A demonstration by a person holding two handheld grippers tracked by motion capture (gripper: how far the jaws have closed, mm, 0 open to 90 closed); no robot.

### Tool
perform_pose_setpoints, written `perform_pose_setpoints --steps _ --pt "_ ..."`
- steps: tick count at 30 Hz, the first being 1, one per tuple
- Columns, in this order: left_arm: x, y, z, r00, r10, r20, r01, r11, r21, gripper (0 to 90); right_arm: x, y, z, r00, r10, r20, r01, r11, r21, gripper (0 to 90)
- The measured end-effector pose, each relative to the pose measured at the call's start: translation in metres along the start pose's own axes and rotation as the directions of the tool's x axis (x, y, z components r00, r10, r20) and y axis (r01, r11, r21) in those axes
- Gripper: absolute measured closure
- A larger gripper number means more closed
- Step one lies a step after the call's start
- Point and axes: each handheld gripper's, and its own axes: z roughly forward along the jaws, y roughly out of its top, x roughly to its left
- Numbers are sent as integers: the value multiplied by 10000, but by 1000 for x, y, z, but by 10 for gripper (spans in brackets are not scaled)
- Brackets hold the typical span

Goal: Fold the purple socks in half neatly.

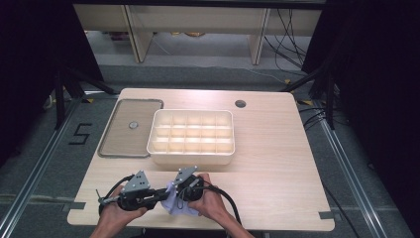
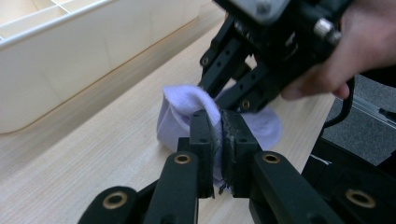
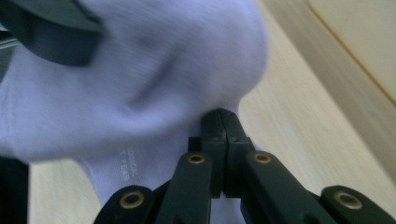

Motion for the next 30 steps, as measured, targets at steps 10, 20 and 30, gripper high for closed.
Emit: perform_pose_setpoints --steps 10,20,30 --pt "-2 -1 4 9996 73 271 -77 9999 128 823 -12 -29 -56 9957 619 696 -601 9978 -284 900" --pt "-15 9 28 9995 -45 309 35 9995 318 822 -6 -49 -56 9957 551 738 -580 9976 379 900" --pt "-18 10 49 9984 -376 433 357 9984 430 821 -9 -51 -56 9964 665 519 -681 9973 292 900"
